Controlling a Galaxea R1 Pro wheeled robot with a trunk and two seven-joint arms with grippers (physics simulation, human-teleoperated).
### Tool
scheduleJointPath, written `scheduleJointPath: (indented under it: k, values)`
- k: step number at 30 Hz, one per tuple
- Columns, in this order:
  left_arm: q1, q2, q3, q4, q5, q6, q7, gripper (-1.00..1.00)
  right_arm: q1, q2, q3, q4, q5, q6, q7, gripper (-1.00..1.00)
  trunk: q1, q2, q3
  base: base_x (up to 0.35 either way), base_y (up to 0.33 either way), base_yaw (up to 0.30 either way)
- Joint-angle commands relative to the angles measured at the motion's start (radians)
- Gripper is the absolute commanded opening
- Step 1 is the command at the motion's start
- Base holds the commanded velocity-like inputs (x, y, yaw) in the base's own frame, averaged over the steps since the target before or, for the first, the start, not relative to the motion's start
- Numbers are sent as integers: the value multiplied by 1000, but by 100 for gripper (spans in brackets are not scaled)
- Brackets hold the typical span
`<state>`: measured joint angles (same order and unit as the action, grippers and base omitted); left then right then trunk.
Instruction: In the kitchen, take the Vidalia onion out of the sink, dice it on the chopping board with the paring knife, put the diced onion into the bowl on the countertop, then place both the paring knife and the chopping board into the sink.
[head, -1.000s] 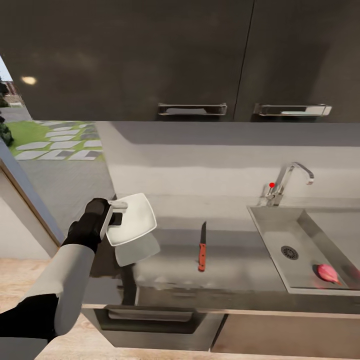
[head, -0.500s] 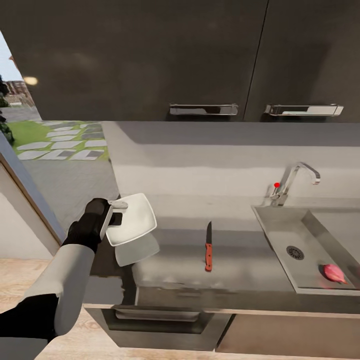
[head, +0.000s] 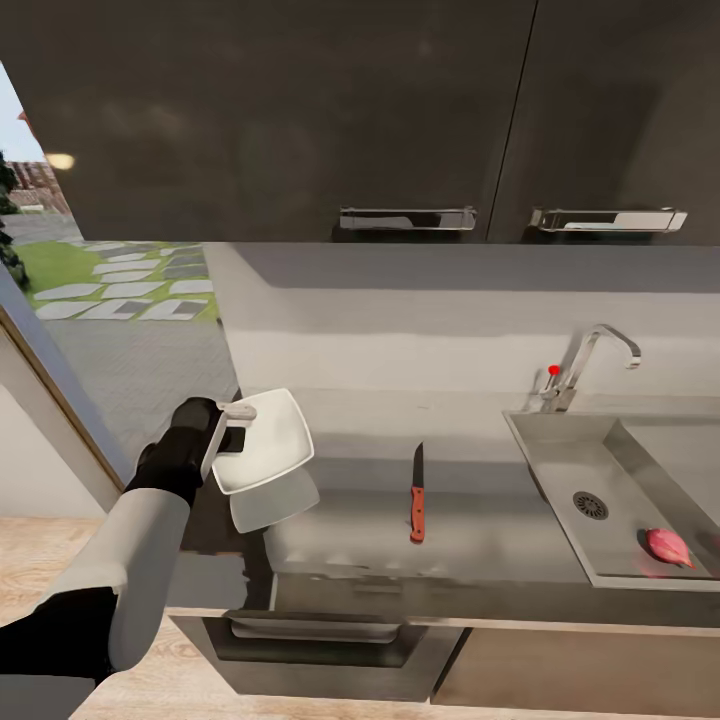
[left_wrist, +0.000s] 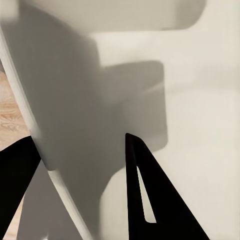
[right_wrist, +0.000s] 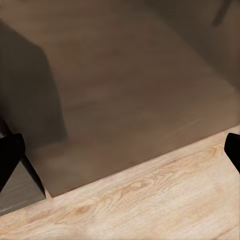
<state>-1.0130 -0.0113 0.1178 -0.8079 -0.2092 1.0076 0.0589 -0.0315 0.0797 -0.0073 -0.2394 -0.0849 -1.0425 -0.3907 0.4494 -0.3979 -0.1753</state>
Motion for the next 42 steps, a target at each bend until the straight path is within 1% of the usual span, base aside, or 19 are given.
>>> scheduleJointPath:
  k: [1,22,27,32,34,37,42]
  values:
    - [-1,-1,3,0,-1,3,1,-100,-1,0,0,0,-9,-5,6,100,1,-2,-3,0,0,0]
    - [-1,0,6,-5,-4,2,2,-100,-1,0,0,0,-9,-5,6,100,1,-2,-33,0,0,0]
    - [-1,1,7,-6,-5,2,2,-100,-1,1,0,0,-9,-5,6,100,1,-2,-37,0,0,0]
    - [-1,1,8,-8,-23,3,2,-100,-1,2,0,0,-9,-5,6,100,1,-2,-38,0,0,0]
    - [-1,1,9,-8,-43,3,2,-100,-1,2,0,0,-9,-5,6,100,1,-2,-38,0,12,0]
    - [-1,1,10,-9,-61,3,2,-100,-1,2,0,0,-9,-5,6,100,1,-2,-38,0,92,0]
    - [-1,1,10,-9,-69,3,2,-100,-1,2,0,0,-9,-5,6,100,1,-2,-38,0,164,0]
